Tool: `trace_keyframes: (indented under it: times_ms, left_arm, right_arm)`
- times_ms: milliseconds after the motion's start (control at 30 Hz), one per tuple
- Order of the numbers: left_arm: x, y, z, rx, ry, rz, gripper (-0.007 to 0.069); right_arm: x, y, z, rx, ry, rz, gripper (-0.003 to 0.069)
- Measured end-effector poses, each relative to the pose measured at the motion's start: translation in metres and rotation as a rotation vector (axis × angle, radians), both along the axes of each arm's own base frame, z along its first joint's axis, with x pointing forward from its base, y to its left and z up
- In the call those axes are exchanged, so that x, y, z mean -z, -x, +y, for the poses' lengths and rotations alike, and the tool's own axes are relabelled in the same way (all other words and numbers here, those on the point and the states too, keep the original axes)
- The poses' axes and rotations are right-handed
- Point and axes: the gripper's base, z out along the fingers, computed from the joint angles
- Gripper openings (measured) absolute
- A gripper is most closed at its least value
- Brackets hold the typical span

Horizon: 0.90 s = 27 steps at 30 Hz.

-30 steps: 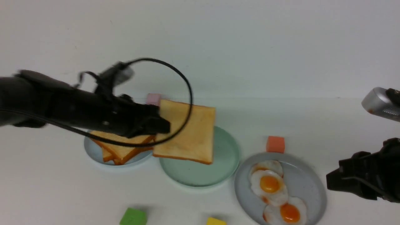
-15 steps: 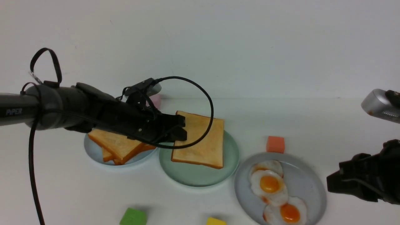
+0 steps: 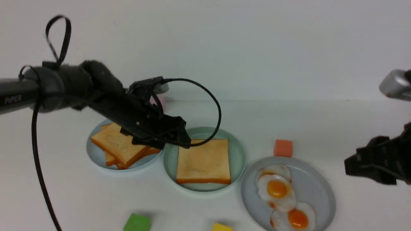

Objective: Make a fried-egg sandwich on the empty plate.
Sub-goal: Use the left arm to put a slice of bread into the empty plate in the middle, then use the right arm to grab a fried egg

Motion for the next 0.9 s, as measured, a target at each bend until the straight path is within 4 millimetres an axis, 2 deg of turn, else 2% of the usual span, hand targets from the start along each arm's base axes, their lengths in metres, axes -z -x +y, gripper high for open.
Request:
trace_keyframes:
  times_ms: [67,133,267,333,367,500,567,600,633,733,900]
  left_arm:
    - [-0.011,-0.002,0.001,0.014,-0.024,0.007,0.0602]
    - [-0.036,-0.002,0.003,0.006,-0.047,0.004,0.0583]
    - [-0.084,0.015,0.006,0.036,-0.032,-0.072,0.0484]
    - [-0.117,0.036,0.007,0.085,0.008,-0.126,0.0382]
    - [-0.127,0.045,0.007,0.104,0.026,-0.142,0.0325]
    - [-0.150,0.091,0.013,0.165,0.080,-0.203,0.0109]
    - [-0.151,0.112,0.019,0.154,0.079,-0.242,0.0008]
    - [-0.148,0.116,0.020,0.148,0.075,-0.245,-0.0011]
    - [-0.148,0.131,0.025,0.139,0.070,-0.280,-0.0013]
    - [-0.139,0.153,0.032,0.152,0.048,-0.321,-0.0013]
    - [-0.118,0.168,0.032,0.178,0.080,-0.304,-0.0013]
  right_arm:
    - [0.000,-0.004,0.001,-0.009,0.010,0.007,0.0319]
    - [0.004,-0.015,0.004,-0.039,0.043,0.030,0.0335]
    - [0.017,-0.036,0.010,-0.051,0.071,0.090,0.0355]
    - [0.027,-0.050,0.015,-0.056,0.083,0.136,0.0362]
    - [0.032,-0.054,0.016,-0.062,0.090,0.151,0.0363]
    - [0.053,-0.072,0.020,-0.095,0.124,0.210,0.0364]
    - [0.065,-0.080,0.018,-0.099,0.117,0.242,0.0364]
    - [0.068,-0.083,0.016,-0.098,0.109,0.250,0.0364]
    - [0.075,-0.089,0.012,-0.097,0.083,0.261,0.0364]
    - [0.088,-0.103,0.002,-0.115,0.021,0.264,0.0364]
    - [0.112,-0.124,-0.003,-0.174,-0.086,0.231,0.0364]
